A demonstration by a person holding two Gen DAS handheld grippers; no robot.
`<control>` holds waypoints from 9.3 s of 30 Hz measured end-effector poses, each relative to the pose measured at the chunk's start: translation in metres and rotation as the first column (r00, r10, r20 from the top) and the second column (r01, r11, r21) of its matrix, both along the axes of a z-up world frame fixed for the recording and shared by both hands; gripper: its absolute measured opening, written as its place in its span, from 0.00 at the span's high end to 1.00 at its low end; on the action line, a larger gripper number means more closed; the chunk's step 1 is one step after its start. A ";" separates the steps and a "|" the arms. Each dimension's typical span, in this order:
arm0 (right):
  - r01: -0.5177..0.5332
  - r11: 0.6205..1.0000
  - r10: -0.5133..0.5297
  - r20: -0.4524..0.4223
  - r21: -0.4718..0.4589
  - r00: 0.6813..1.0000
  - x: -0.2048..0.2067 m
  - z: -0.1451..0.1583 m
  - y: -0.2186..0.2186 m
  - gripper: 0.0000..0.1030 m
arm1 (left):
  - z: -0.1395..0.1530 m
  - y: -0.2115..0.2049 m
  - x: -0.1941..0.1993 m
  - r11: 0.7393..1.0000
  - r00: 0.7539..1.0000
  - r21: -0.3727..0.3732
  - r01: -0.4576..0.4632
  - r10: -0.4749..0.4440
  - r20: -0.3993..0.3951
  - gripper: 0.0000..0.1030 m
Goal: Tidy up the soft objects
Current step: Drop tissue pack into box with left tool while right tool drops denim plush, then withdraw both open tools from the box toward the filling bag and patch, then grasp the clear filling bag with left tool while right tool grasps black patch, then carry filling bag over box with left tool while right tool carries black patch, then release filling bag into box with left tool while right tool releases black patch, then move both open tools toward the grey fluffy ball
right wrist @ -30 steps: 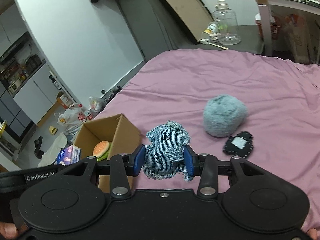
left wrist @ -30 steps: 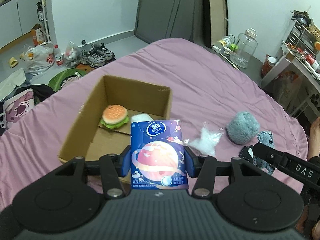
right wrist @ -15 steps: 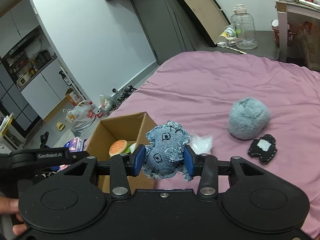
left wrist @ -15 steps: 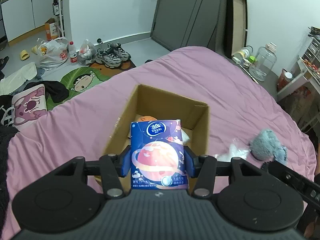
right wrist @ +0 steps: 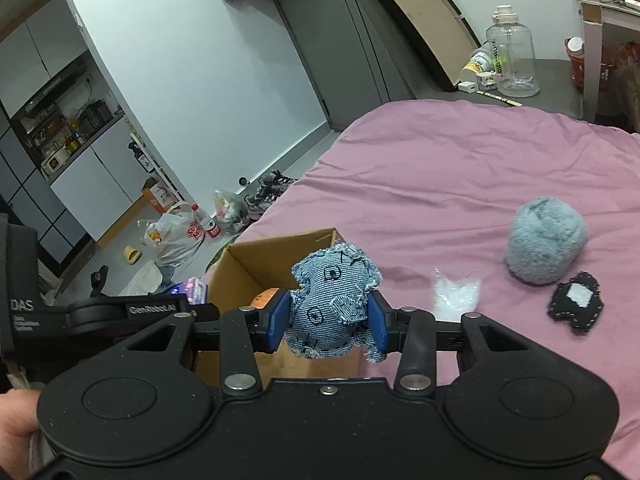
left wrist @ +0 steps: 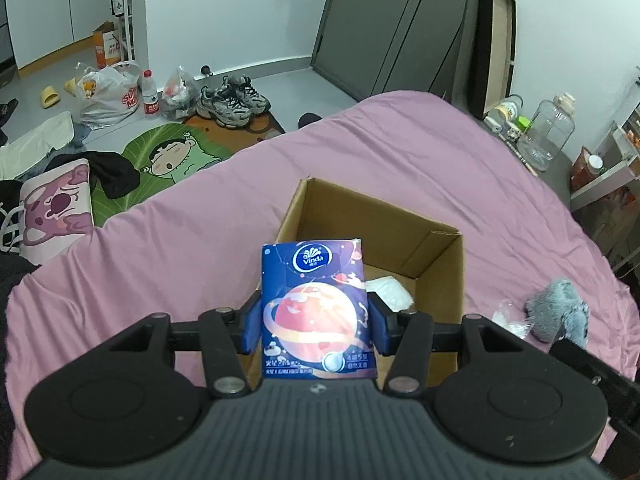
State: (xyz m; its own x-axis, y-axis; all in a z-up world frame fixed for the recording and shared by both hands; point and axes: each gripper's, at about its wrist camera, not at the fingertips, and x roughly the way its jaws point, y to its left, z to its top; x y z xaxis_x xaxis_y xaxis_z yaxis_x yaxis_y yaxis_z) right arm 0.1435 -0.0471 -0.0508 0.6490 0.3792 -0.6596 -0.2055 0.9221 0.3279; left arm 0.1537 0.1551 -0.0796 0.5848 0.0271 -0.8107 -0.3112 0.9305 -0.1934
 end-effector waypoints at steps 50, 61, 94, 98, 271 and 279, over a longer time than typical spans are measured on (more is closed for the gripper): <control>0.000 0.993 -0.004 -0.035 -0.119 0.999 0.016 0.009 -0.002 0.28 | 0.028 0.016 -0.005 1.000 1.000 -0.002 -0.018 0.018 -0.011 0.19; 0.010 0.986 -0.012 -0.013 -0.165 1.000 0.001 0.016 -0.059 0.25 | 0.052 -0.016 -0.011 0.999 0.999 0.039 0.007 -0.008 0.043 0.18; 0.098 0.990 -0.108 -0.107 -0.097 0.988 0.011 -0.039 -0.191 0.24 | 0.032 -0.157 0.017 0.984 0.986 0.073 0.164 -0.166 0.022 0.18; 0.121 0.990 -0.130 -0.141 -0.068 0.981 0.018 -0.049 -0.204 0.24 | 0.018 -0.170 0.025 0.980 0.983 0.084 0.182 -0.182 -0.001 0.18; 0.019 0.998 -0.020 -0.013 -0.059 1.000 -0.011 0.004 -0.126 0.24 | 0.042 -0.092 -0.002 0.984 0.985 0.056 0.170 -0.169 -0.027 0.17; 0.055 0.998 -0.055 -0.010 -0.028 0.998 -0.005 -0.006 -0.158 0.24 | 0.046 -0.130 0.011 0.974 0.977 0.071 0.213 -0.214 0.008 0.01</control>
State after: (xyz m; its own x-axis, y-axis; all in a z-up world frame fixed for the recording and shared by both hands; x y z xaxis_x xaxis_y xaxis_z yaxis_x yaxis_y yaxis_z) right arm 0.1387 -0.2054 -0.0566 0.6610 0.3246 -0.6766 -0.1504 0.9406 0.3043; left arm 0.1645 0.0252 -0.0333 0.5958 -0.0440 -0.8019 -0.1010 0.9865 -0.1292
